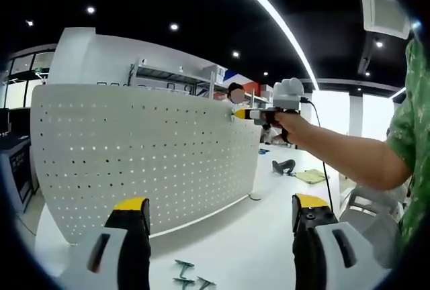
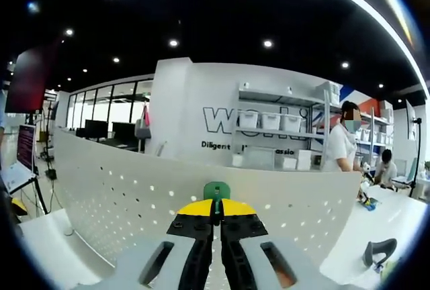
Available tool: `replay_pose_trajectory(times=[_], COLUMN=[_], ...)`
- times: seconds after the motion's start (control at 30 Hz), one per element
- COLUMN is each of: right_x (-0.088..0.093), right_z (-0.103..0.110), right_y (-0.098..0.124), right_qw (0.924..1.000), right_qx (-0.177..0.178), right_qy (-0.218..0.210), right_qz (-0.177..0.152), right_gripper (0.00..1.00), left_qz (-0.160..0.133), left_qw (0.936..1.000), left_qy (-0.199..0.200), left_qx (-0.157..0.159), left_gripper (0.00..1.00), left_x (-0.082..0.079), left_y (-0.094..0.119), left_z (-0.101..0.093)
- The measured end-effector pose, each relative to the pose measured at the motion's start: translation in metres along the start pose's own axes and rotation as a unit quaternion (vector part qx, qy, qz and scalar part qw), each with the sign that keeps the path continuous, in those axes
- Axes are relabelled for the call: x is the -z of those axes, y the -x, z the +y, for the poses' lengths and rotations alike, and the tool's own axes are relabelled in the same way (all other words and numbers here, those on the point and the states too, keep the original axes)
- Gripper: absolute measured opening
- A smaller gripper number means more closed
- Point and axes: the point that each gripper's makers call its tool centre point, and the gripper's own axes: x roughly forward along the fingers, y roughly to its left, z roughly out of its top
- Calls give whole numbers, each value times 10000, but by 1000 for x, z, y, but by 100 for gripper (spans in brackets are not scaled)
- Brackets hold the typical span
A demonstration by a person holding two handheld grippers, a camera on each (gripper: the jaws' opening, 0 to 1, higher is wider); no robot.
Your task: Insert the hook assembly into the mounting plate slot until the hook locks in place.
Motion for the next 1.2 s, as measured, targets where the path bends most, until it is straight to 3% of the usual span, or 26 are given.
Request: replay_pose_trajectory(times=[1.2], right_x=[11], right_z=[0], right_y=[-5], right_qw=[9999], right_qx=[-38], right_qy=[25], right_qz=[110], right_gripper=[1], left_qz=[24], left_qw=[10000], left_qy=[17], left_qx=[-37], left_gripper=[87], left_x=[2], left_y=[-1], left_z=[5])
